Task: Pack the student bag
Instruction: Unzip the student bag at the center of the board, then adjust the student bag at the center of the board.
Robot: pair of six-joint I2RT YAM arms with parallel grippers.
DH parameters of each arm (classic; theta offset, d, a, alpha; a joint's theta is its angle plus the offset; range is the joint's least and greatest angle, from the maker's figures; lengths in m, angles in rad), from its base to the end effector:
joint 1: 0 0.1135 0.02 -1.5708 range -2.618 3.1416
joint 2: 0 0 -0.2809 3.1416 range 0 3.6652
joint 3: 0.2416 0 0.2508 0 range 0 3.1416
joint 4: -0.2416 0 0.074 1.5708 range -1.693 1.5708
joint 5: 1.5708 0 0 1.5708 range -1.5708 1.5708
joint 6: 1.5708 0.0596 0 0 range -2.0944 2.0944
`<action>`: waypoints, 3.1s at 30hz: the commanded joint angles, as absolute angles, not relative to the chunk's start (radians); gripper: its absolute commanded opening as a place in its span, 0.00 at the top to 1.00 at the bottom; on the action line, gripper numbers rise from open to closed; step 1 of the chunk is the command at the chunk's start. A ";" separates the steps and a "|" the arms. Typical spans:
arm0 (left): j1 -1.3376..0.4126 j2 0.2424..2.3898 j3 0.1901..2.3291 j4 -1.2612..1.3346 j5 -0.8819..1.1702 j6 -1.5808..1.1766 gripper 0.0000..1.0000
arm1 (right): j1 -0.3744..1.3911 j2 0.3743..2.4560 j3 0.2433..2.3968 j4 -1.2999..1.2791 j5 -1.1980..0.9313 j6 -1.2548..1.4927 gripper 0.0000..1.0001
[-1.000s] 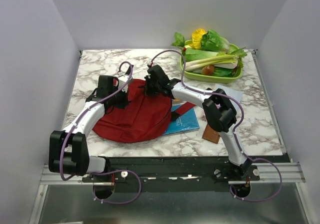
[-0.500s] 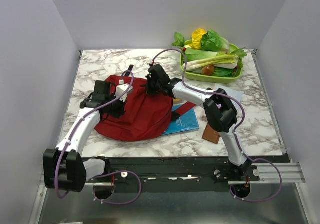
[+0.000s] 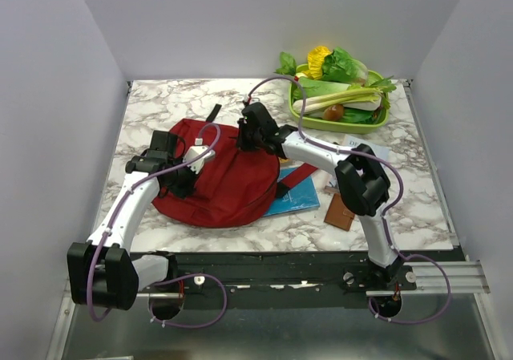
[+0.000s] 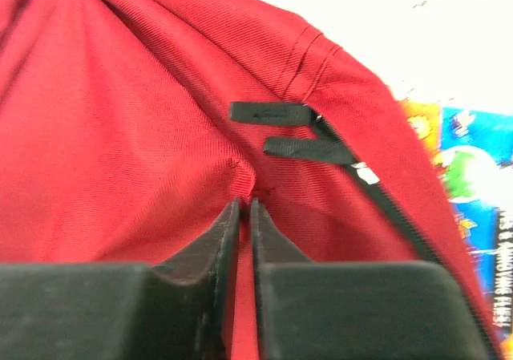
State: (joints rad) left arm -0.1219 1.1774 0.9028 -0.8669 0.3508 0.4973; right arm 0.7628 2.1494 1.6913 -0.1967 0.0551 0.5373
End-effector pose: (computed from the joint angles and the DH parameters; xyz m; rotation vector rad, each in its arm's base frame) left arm 0.2130 -0.0467 0.2465 0.9001 2.4796 -0.3517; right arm 0.3814 0.3600 0.2135 -0.2281 2.2928 0.6368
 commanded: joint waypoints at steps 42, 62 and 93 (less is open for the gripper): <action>-0.331 1.508 0.891 -0.310 0.105 0.215 0.42 | 0.825 1.844 1.364 -0.255 0.213 0.713 0.29; -0.319 1.612 0.858 -0.230 -0.021 0.238 0.61 | 0.825 1.845 1.330 -0.206 0.190 0.729 0.29; -0.267 1.442 0.896 -0.247 -0.066 0.242 0.89 | 0.827 1.847 1.134 -0.163 0.221 0.712 0.43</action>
State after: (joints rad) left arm -0.2768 1.3655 0.9138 -0.2787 -0.0185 0.2394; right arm 0.8253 1.8565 1.1942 -0.1177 0.1913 0.7147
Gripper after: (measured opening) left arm 0.083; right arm 0.567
